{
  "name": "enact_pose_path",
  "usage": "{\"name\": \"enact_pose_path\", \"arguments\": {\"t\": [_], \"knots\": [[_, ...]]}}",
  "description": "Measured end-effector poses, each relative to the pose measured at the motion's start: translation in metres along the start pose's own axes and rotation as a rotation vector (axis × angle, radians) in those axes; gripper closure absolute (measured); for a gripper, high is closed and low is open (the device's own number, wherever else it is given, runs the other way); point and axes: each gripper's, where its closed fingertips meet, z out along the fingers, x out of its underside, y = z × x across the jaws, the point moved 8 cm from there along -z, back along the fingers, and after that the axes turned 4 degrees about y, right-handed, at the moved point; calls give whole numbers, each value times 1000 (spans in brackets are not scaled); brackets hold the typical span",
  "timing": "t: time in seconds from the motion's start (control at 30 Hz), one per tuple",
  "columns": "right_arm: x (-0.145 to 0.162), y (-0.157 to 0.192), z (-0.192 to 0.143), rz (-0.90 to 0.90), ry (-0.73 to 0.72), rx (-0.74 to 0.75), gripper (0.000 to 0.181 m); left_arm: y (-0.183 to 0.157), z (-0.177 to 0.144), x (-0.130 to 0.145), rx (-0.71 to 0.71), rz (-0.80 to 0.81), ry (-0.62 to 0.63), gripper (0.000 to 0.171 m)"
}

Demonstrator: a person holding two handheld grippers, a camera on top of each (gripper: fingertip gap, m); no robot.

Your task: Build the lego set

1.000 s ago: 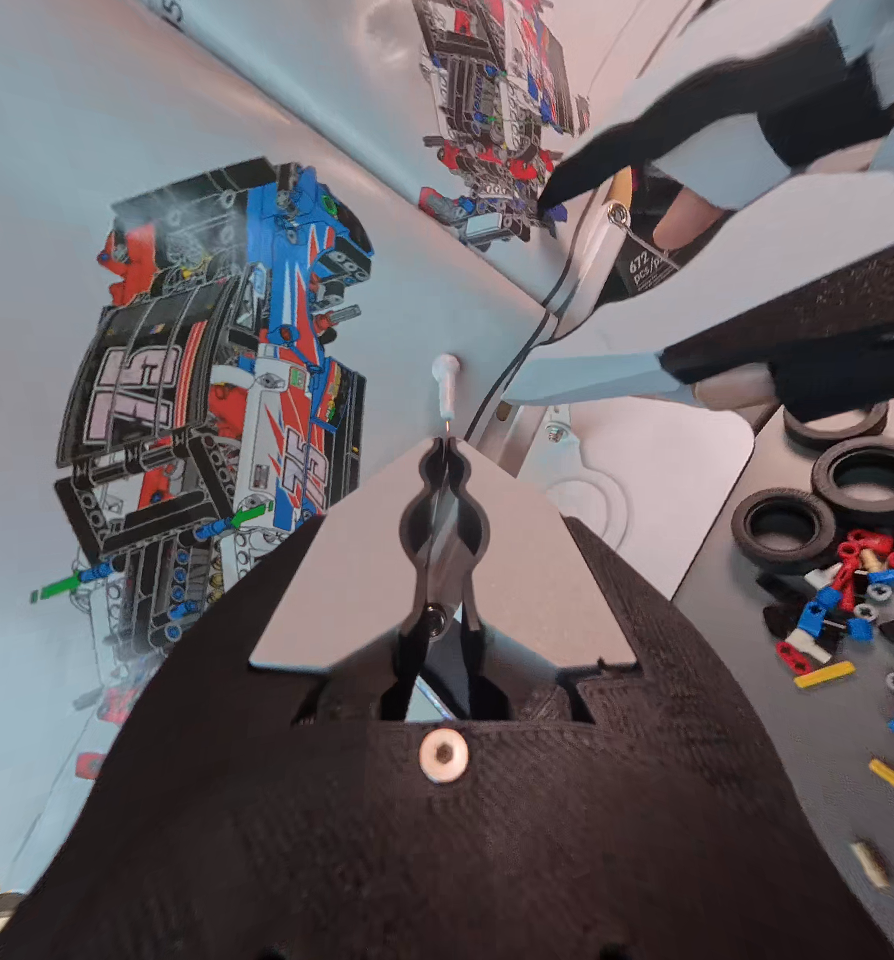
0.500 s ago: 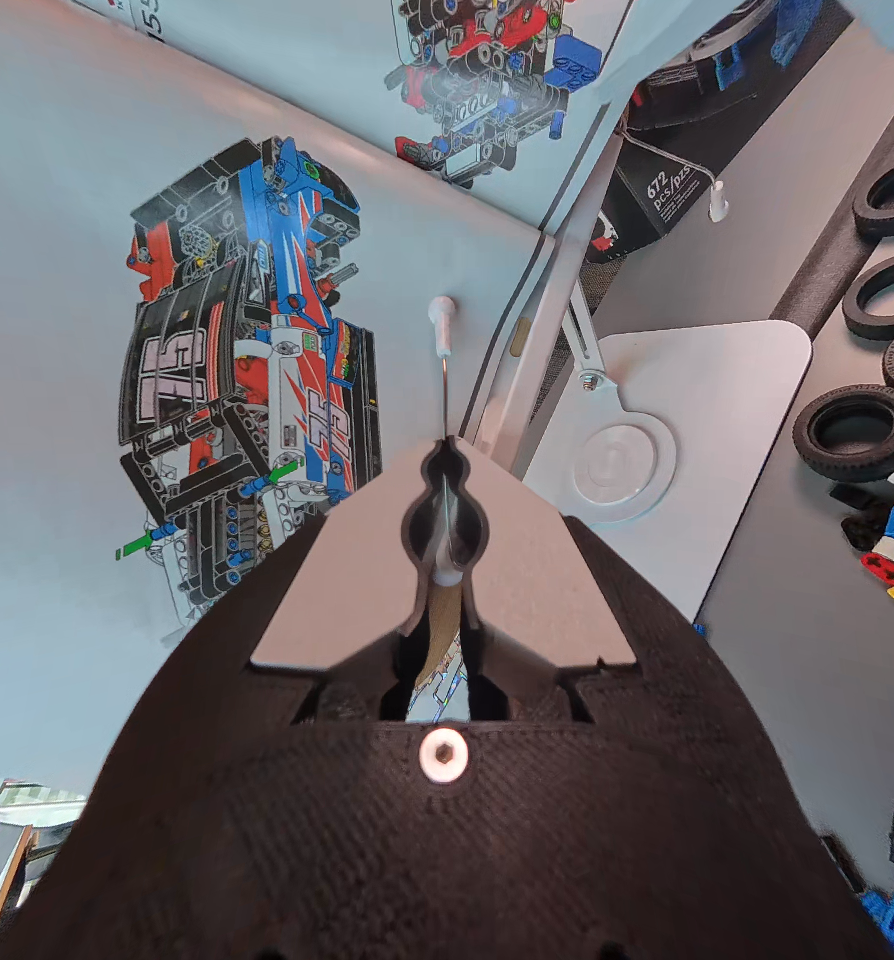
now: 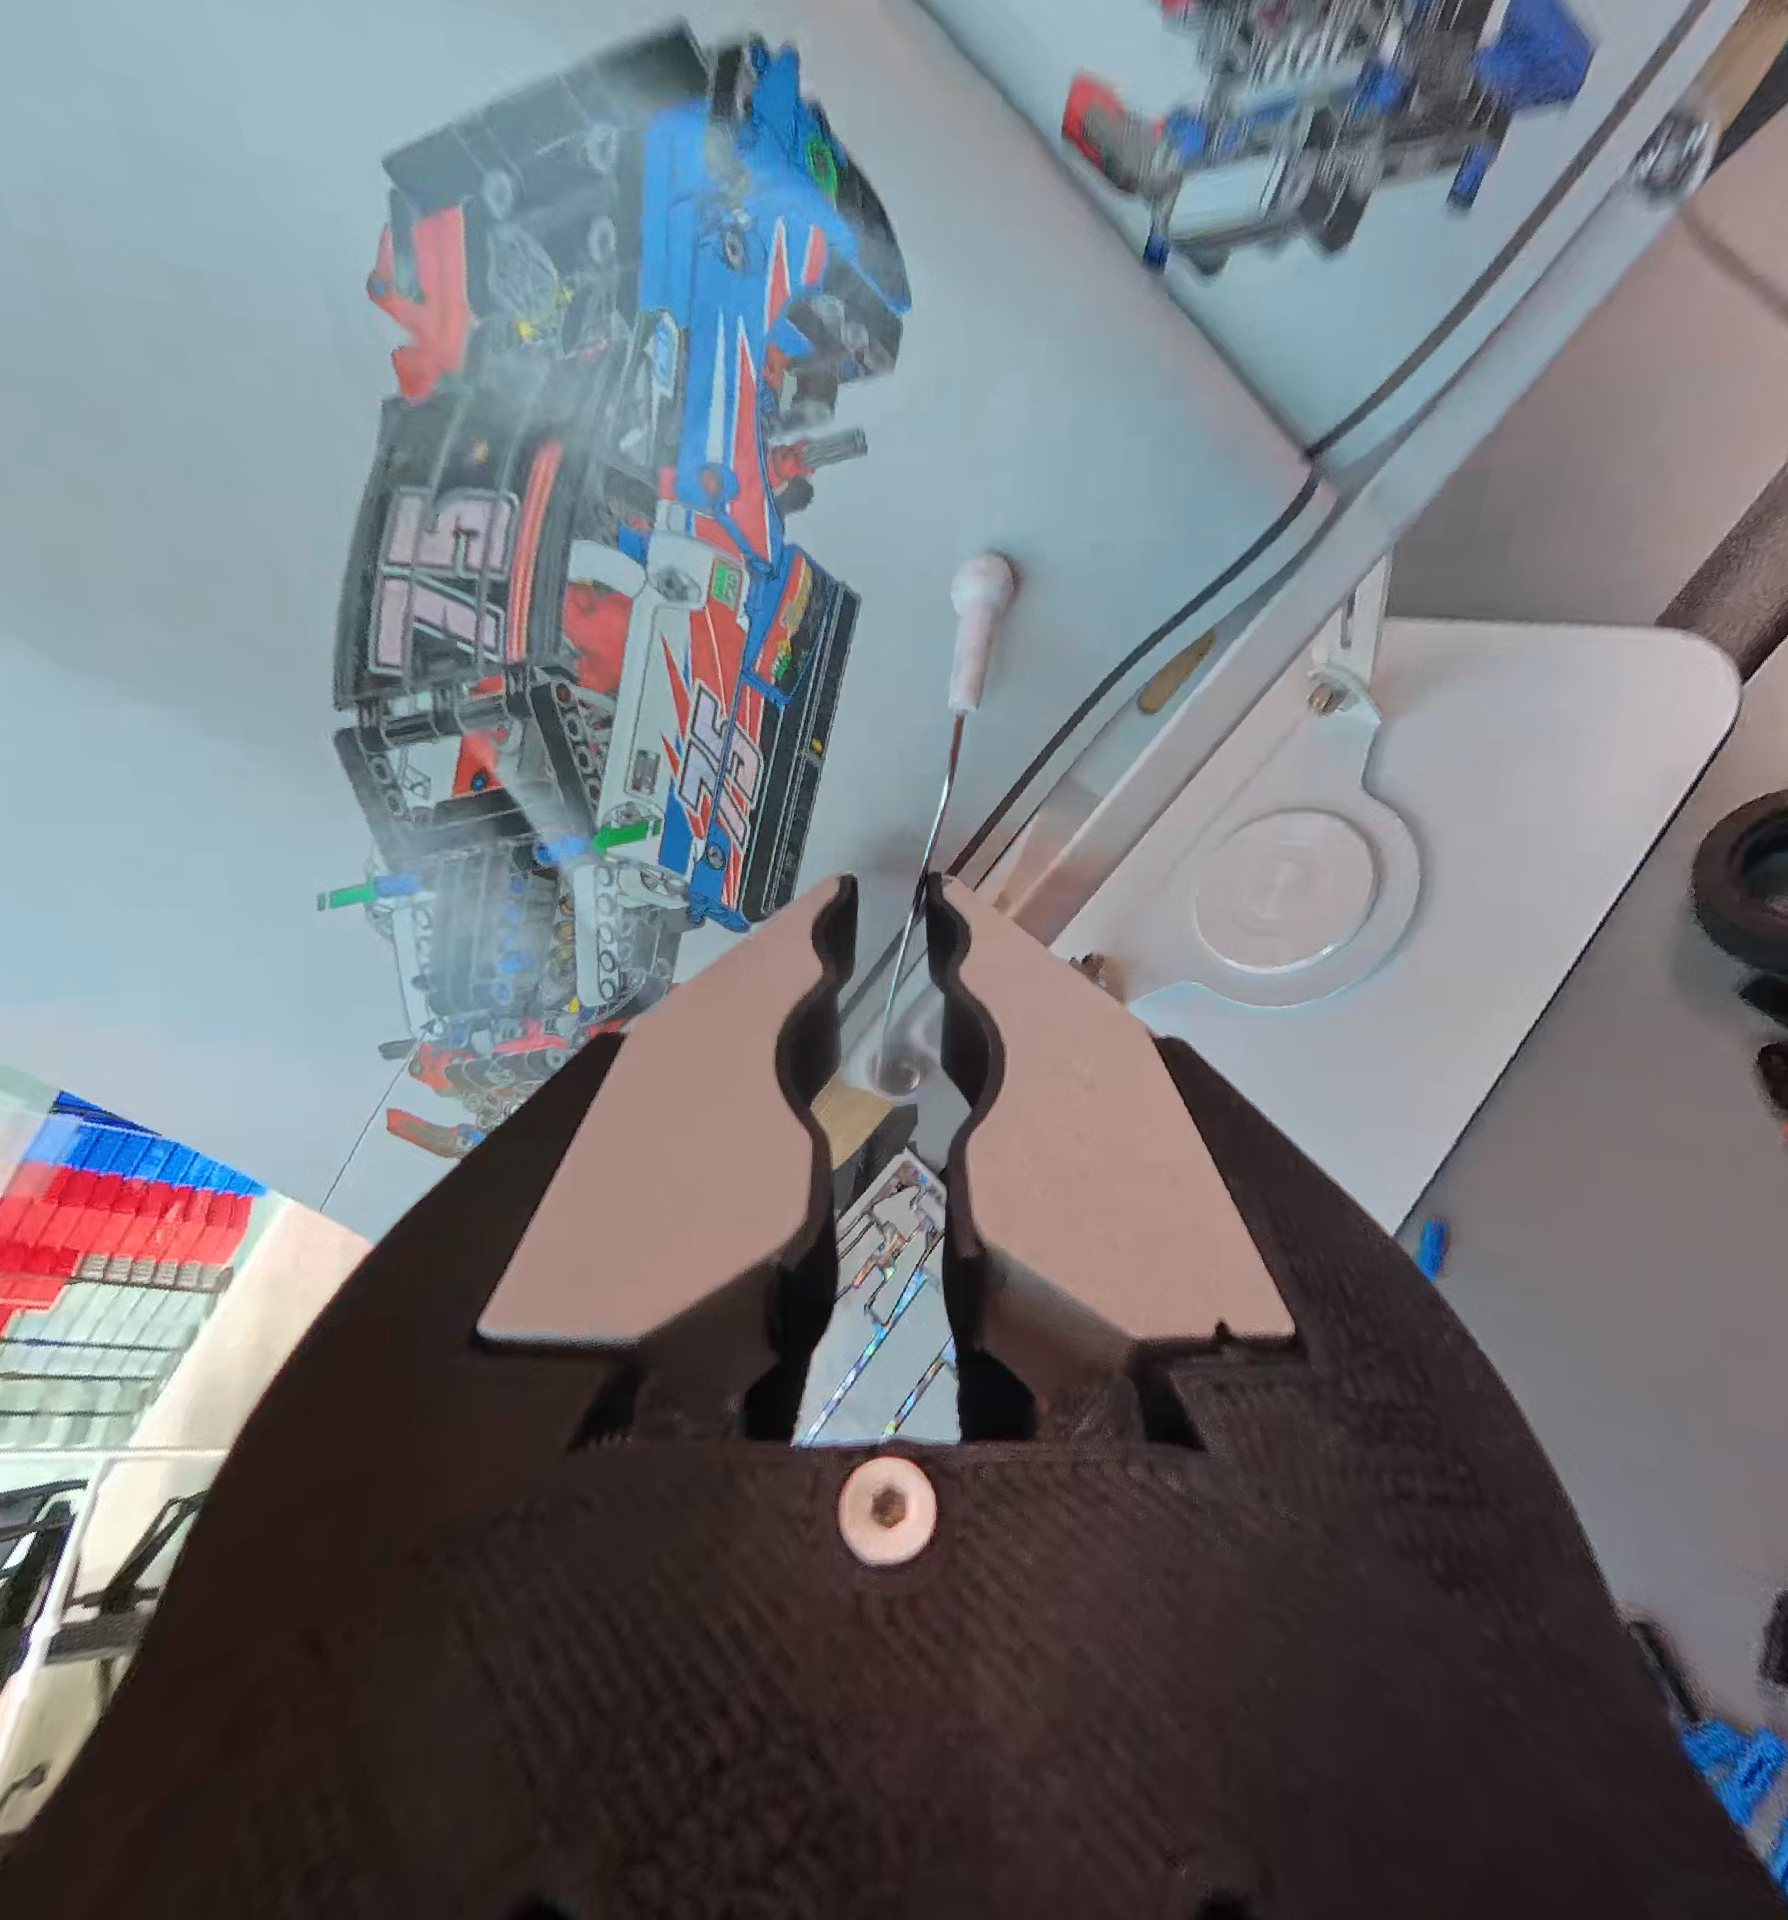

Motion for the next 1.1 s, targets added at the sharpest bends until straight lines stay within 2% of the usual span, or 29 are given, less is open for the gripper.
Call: {"name": "enact_pose_path", "arguments": {"t": [0.1, 0.17, 0.27, 0.37, 0.43, 0.5, 0.6, 0.67, 0.7, 0.73, 0.83, 0.9, 0.97, 1.03, 1.1], "knots": [[-1, -3, 1, -34, 19, -16, 121, -17, -23, -37, 20, -56, -200, 171], [1, -2, 2, -47, 15, 7, 124, -34, -22, -63, 104, -77, -247, 171], [1, -2, 3, -25, 34, 32, 123, -52, 5, -86, 166, -87, -181, 171], [3, -9, 1, 65, 111, 46, 121, -58, 29, -97, 151, -64, -101, 171], [8, -14, -9, 124, 156, 98, 139, -59, 35, -102, 140, -54, -52, 171], [10, 0, -19, 102, 120, 66, 145, -59, 36, -105, 134, -51, -24, 171], [11, 49, -15, -68, 67, -108, 147, -61, 36, -105, 122, -61, -13, 171], [14, 73, 2, -151, 98, -149, 140, -60, 37, -106, 121, -76, -5, 171], [16, 77, 10, -177, 149, -139, 157, -60, 37, -106, 126, -79, 2, 171], [18, 73, 15, -229, 192, -83, 181, -59, 38, -106, 133, -84, 6, 171], [5, 50, -1, -482, 246, 79, 181, -58, 39, -106, 148, -84, 6, 171], [-15, 45, -14, -812, 219, 202, 179, -58, 41, -107, 160, -91, 11, 171], [-27, 49, -9, -1056, 261, 287, 178, -59, 41, -108, 163, -93, 18, 171], [-31, 45, 1, -1189, 246, 323, 176, -58, 41, -108, 170, -105, 17, 171], [-36, 44, 8, -1223, 197, 333, 174, -58, 42, -107, 169, -112, 5, 171]]}}
